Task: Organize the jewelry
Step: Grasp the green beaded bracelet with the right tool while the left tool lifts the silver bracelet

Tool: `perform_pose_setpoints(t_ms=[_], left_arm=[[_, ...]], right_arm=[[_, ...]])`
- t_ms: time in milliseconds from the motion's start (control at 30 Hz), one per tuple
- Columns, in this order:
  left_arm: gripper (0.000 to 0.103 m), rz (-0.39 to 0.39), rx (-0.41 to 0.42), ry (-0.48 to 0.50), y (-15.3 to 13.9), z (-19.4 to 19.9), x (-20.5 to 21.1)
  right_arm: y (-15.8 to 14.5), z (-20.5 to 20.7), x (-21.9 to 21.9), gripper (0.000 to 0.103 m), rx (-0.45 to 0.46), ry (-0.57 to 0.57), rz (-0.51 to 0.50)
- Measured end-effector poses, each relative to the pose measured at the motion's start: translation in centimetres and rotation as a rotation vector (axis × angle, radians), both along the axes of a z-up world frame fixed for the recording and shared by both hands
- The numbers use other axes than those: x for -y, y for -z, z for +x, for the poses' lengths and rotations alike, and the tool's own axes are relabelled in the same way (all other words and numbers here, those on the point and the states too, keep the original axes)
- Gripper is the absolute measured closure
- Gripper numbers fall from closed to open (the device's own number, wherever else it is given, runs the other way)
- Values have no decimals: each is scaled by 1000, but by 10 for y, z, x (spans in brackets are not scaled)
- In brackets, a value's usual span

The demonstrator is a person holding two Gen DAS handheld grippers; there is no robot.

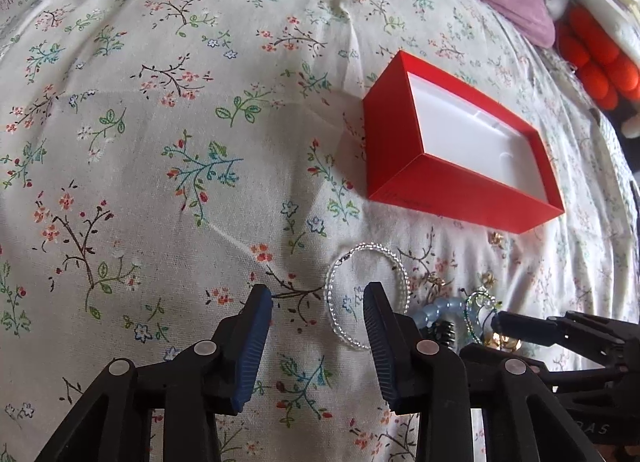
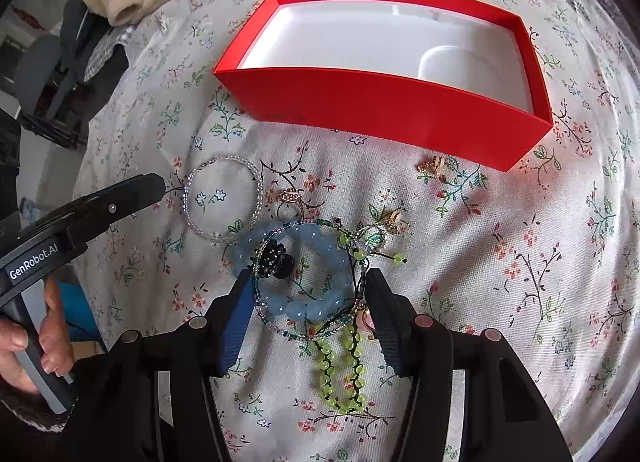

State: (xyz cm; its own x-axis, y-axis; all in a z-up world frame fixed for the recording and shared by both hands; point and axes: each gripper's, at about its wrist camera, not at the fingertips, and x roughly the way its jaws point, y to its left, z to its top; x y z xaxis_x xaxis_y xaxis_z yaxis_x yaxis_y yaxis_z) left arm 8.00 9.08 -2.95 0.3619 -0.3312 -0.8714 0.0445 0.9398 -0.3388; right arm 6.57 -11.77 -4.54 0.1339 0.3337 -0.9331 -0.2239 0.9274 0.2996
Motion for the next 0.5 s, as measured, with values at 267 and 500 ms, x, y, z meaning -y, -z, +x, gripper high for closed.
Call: perform_pose_setpoints(t_ms=[267, 500], left_arm=[[73, 83, -51, 52, 24, 5, 30], [103, 122, -4, 54, 12, 0, 38]], right_arm=[[-5, 1, 5, 44, 6, 12, 1], [-11, 2, 13, 44, 17, 27, 7]])
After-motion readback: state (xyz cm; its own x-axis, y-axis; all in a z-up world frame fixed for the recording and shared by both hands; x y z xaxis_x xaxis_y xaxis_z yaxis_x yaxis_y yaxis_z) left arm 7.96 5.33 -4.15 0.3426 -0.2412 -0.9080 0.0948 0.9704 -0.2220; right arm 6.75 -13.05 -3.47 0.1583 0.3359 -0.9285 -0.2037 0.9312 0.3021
